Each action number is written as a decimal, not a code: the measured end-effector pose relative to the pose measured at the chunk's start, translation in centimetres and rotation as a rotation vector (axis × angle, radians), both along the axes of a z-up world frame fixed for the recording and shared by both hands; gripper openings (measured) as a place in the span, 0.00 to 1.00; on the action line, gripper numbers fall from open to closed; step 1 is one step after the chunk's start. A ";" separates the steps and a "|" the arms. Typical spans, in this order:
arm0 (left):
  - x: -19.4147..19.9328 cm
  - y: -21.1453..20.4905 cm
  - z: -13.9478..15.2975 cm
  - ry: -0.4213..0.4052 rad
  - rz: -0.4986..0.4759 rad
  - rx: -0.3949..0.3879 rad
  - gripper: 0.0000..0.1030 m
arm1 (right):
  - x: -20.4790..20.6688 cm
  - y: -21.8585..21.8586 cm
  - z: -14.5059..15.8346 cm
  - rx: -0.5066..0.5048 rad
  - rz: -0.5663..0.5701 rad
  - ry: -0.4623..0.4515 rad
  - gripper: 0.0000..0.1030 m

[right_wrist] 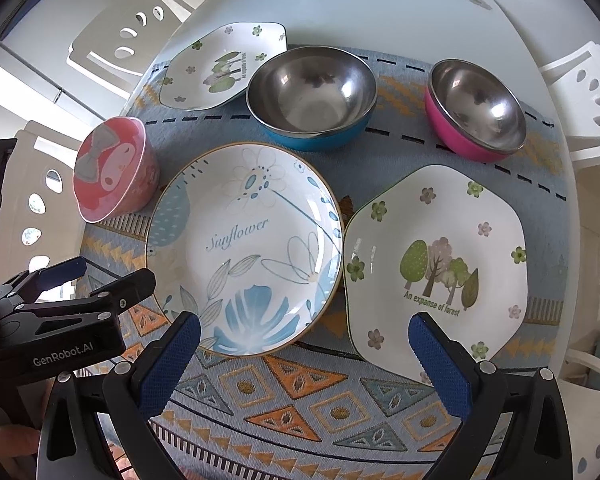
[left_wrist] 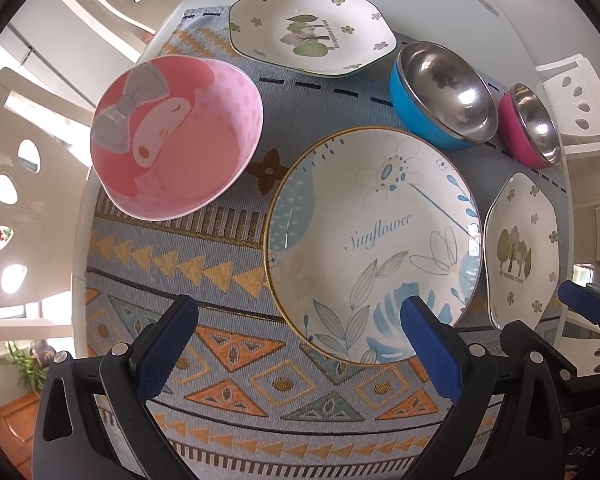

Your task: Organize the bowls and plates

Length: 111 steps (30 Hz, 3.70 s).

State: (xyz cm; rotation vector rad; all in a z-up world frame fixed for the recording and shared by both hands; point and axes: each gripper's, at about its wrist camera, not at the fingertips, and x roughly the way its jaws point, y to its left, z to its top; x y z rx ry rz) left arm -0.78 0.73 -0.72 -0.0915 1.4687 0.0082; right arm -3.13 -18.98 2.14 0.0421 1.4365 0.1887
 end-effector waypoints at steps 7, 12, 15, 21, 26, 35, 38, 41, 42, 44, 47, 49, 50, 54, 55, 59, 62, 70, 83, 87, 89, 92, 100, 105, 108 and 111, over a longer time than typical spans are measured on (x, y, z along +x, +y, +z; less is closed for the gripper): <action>0.1 0.2 0.2 -0.005 -0.007 0.001 0.98 | -0.1 0.2 -0.2 -0.006 0.004 0.005 1.00; 0.2 0.4 0.0 0.001 -0.002 0.001 0.98 | -0.1 0.2 -0.4 -0.005 0.004 0.012 1.00; 0.1 0.5 -0.1 0.003 -0.004 -0.001 0.98 | -0.1 0.2 -0.4 -0.004 0.003 0.013 1.00; 0.1 0.3 -0.1 0.001 -0.010 0.002 0.98 | -0.2 0.2 -0.5 -0.002 0.002 0.017 1.00; 0.0 0.3 -0.2 0.001 -0.009 -0.003 0.98 | -0.3 0.3 -0.5 -0.004 0.002 0.019 1.00; -0.1 0.1 -0.1 -0.009 -0.012 0.003 0.98 | -0.6 0.2 -0.5 -0.004 -0.003 0.018 1.00; -0.3 0.0 -0.1 -0.012 -0.017 0.005 0.98 | -0.8 0.0 -0.6 -0.007 -0.009 0.019 1.00; -0.5 0.1 -0.1 -0.013 -0.021 0.013 0.98 | -0.8 0.0 -0.7 -0.008 -0.011 0.026 1.00; -0.5 0.1 -0.2 -0.011 -0.021 0.012 0.98 | -0.8 0.0 -0.7 -0.012 -0.011 0.025 1.00; -0.5 0.2 -0.2 -0.010 -0.018 0.007 0.98 | -0.8 0.0 -0.5 -0.021 -0.011 0.020 1.00; -0.5 0.2 -0.1 -0.015 -0.019 0.009 0.98 | -0.8 0.0 -0.3 -0.026 -0.010 0.013 1.00; -0.5 0.2 -0.1 -0.017 -0.021 0.009 0.98 | -0.8 -0.1 -0.3 -0.028 -0.013 0.011 1.00; -0.5 0.2 -0.1 -0.017 -0.021 0.009 0.98 | -0.8 -0.1 -0.3 -0.026 -0.014 0.011 1.00; -0.5 0.4 -0.1 -0.015 -0.018 0.007 0.98 | -0.9 0.0 -0.4 -0.024 -0.015 0.015 1.00; -0.6 0.4 -0.1 -0.015 -0.018 0.007 0.98 | -0.9 0.0 -0.3 -0.024 -0.015 0.015 1.00; -0.6 0.5 0.0 -0.016 -0.017 0.005 0.98 | -1.0 0.1 -0.3 -0.024 -0.014 0.014 1.00; -0.7 0.5 0.0 -0.016 -0.014 0.002 0.98 | -1.0 0.1 -0.2 -0.031 -0.015 0.011 1.00; -0.8 0.5 0.2 -0.019 -0.014 -0.007 0.98 | -1.3 -0.2 0.0 -0.039 -0.024 0.007 1.00; -2.0 1.3 -1.6 0.005 -0.028 -0.015 0.98 | -2.9 0.2 -1.8 0.013 -0.039 0.059 1.00; -2.5 1.5 -3.8 0.044 -0.042 -0.025 0.98 | -3.6 0.5 -3.0 0.019 -0.050 0.082 1.00; -2.7 1.5 -5.0 0.060 -0.054 -0.035 0.98 | -3.9 0.9 -3.9 0.039 -0.058 0.093 1.00; -2.6 1.5 -6.5 0.066 -0.071 -0.035 0.98 | -4.3 1.7 -5.3 0.059 -0.050 0.083 1.00; -1.8 1.8 -8.6 0.063 -0.101 -0.043 0.98 | -4.6 2.5 -8.9 0.035 -0.109 0.083 1.00; -0.8 1.9 -9.4 0.066 -0.104 -0.057 0.99 | -4.0 2.9 -10.0 0.038 -0.126 0.076 1.00; -0.2 2.1 -9.6 0.055 -0.103 -0.051 1.00 | -3.4 2.9 -10.5 0.015 -0.133 0.072 1.00; 0.4 2.2 -9.6 0.053 -0.089 -0.049 1.00 | -3.0 2.3 -11.5 0.040 -0.154 0.081 1.00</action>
